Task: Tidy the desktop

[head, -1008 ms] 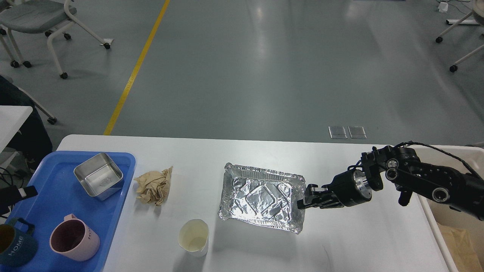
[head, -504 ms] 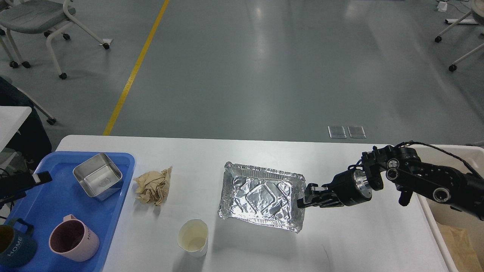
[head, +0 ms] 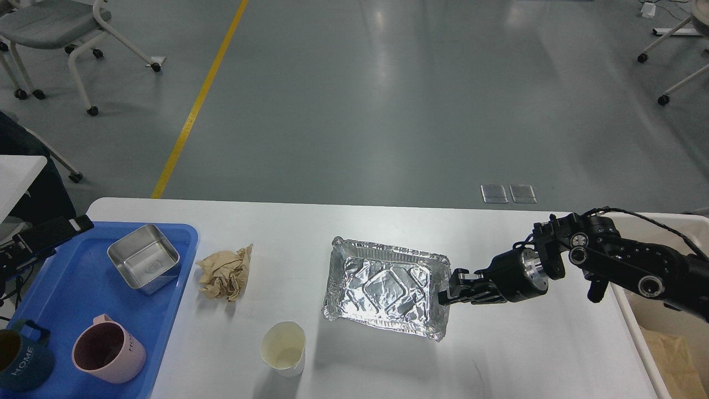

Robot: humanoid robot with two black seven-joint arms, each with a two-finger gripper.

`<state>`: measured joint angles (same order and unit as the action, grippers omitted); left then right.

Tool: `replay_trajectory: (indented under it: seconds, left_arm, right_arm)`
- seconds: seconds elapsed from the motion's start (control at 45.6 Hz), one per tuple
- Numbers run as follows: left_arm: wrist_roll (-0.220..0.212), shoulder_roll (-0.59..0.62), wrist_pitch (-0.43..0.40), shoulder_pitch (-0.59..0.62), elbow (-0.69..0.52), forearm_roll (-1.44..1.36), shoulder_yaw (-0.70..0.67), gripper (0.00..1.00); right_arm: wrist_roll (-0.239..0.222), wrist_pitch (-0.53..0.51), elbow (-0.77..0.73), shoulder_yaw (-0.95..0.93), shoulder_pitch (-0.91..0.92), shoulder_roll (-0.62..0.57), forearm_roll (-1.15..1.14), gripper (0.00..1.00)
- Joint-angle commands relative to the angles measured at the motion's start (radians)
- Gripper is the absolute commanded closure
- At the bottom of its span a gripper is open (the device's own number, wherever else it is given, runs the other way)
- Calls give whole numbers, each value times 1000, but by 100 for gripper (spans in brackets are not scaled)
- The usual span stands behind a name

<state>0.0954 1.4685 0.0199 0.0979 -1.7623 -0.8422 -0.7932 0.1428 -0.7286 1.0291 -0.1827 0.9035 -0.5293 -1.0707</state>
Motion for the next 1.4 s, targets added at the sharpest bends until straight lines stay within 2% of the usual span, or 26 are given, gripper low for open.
replay_trajectory:
  seconds: [0.0, 0.153, 0.329, 0.504, 0.657, 0.898, 1.139, 1.38]
  left_arm:
    - [1, -2, -66, 8, 1, 0, 2, 3]
    - [-10, -65, -152, 40, 9, -17, 8, 3]
    - [-16, -152, -170, 86, 29, -124, 12, 3]
    - [-82, -295, -170, 94, 52, -199, 37, 3]
    - [-76, -341, -172, 129, 63, -202, 149, 3]
    - [-69, -424, -172, 270, 101, -221, 364, 3]
    - [-74, -543, -172, 384, 106, -281, 499, 3]
    - [-85, -565, -173, 434, 144, -275, 601, 4]
  right_arm:
    - [0, 2, 0, -1, 0, 0, 0, 100]
    - [0, 5, 6, -3, 0, -3, 0, 100]
    - [0, 6, 6, -3, -2, 0, 0, 100]
    - [0, 17, 14, -4, -3, -1, 0, 100]
    - [0, 18, 20, -4, -9, -3, 0, 100]
    - [0, 29, 19, -6, -9, 2, -2, 100]
    - [0, 32, 20, -6, -15, -3, -2, 100]
    - [0, 34, 20, -12, -28, -11, -2, 100]
